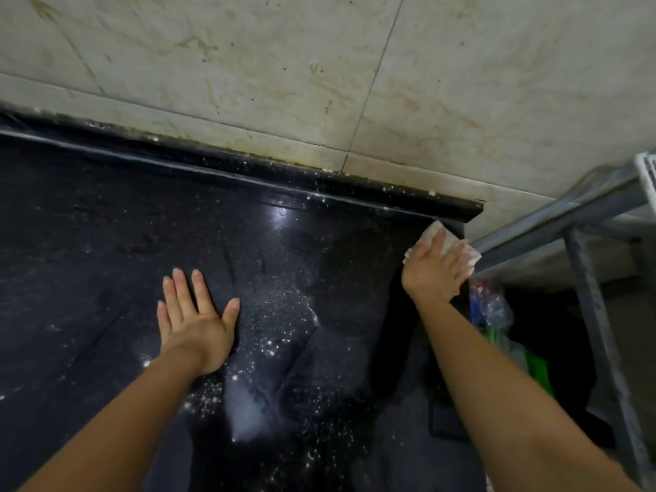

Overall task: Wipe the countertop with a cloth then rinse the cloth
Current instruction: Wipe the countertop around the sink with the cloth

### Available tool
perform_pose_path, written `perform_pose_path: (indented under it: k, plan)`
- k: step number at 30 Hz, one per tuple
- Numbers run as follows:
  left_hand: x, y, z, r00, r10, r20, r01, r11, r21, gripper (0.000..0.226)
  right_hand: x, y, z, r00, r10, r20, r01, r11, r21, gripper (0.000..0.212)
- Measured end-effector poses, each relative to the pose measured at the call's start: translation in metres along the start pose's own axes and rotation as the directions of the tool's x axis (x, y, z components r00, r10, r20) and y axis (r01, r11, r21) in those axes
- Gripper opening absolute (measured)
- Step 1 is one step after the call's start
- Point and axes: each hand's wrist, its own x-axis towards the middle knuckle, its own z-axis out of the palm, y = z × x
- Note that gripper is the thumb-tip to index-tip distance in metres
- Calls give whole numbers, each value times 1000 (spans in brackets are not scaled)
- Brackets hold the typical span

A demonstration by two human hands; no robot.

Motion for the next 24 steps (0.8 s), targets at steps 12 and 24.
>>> perform_pose_path:
  k: [12, 24]
  plan:
    - [0, -1, 1, 1000, 13, -28, -14, 1000, -3, 73, -79, -161, 64, 893, -415, 175, 418, 908, 23, 61]
    - [0, -1, 0, 1000, 5, -21, -4, 1000, 29, 74, -36, -73, 23, 643, -702, 306, 756, 646, -106, 51]
